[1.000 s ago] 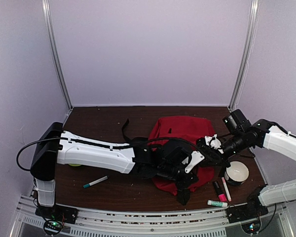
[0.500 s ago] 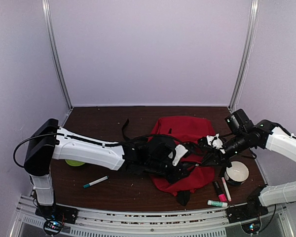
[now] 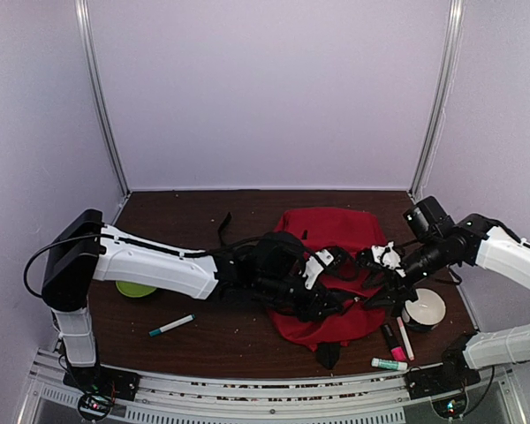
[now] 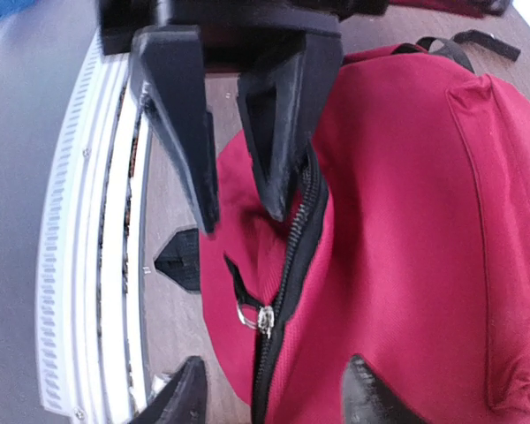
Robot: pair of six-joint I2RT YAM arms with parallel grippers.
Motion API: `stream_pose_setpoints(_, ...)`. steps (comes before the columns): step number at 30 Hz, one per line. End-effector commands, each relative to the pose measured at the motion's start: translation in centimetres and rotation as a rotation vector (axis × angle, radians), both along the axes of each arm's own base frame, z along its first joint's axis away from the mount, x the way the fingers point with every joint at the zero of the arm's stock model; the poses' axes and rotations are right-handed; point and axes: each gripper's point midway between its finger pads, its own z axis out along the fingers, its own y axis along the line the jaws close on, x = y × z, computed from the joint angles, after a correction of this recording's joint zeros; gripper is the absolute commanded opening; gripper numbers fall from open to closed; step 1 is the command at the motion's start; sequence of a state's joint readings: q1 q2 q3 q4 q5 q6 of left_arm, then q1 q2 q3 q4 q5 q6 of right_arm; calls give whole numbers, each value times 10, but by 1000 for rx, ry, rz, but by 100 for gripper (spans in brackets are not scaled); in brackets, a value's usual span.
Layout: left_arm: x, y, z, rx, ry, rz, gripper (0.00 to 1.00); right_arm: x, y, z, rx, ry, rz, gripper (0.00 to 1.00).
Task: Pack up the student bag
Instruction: Pick up the largest pocket of the bag from the student bag.
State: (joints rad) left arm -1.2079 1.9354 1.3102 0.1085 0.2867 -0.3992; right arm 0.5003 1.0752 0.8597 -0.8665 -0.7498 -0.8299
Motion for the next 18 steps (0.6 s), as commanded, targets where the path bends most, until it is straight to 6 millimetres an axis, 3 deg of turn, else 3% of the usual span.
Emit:
stream_pose_setpoints(1,-22,4,26,-72,22,-104,33,-8,-22,-6,-78,-48,17,57)
stream_pose_setpoints(8,-29,-11,14,-66,86,-162,40,-5,-19,-16,-96,27,34,57)
stream_pose_setpoints(12,-34,-14,22,-109,81,-192,41,0,-16,-22,-96,74,45,53)
stream_pose_setpoints(18,-28,-21,15,-102,80,-172,42,-4,-8,-21,-42,201,97,13)
